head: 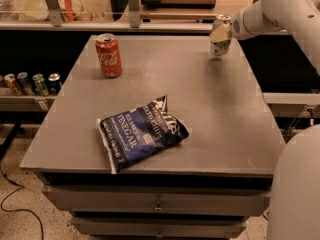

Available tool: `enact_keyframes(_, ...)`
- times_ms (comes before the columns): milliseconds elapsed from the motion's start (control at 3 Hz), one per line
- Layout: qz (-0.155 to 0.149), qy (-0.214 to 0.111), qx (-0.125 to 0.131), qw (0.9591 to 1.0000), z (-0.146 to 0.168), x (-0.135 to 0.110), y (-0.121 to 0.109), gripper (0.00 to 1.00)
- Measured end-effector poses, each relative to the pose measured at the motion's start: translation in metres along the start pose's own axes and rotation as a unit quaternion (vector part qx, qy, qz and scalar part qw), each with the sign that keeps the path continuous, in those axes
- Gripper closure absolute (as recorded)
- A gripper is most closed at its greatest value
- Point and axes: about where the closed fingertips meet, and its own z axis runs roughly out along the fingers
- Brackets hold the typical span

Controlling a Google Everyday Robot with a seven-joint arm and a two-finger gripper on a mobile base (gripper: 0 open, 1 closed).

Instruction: Move 7up can near coke can

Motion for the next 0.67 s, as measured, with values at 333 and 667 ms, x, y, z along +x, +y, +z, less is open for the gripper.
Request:
enact_keyframes(333,-0.018,-0.019,-0.024,0.9994,-0.020,-0.017,0.006,1.00)
enact_keyframes(667,-0.056,-0.038,-0.085,0.9941,-0.040,-0.034,0.035,1.00)
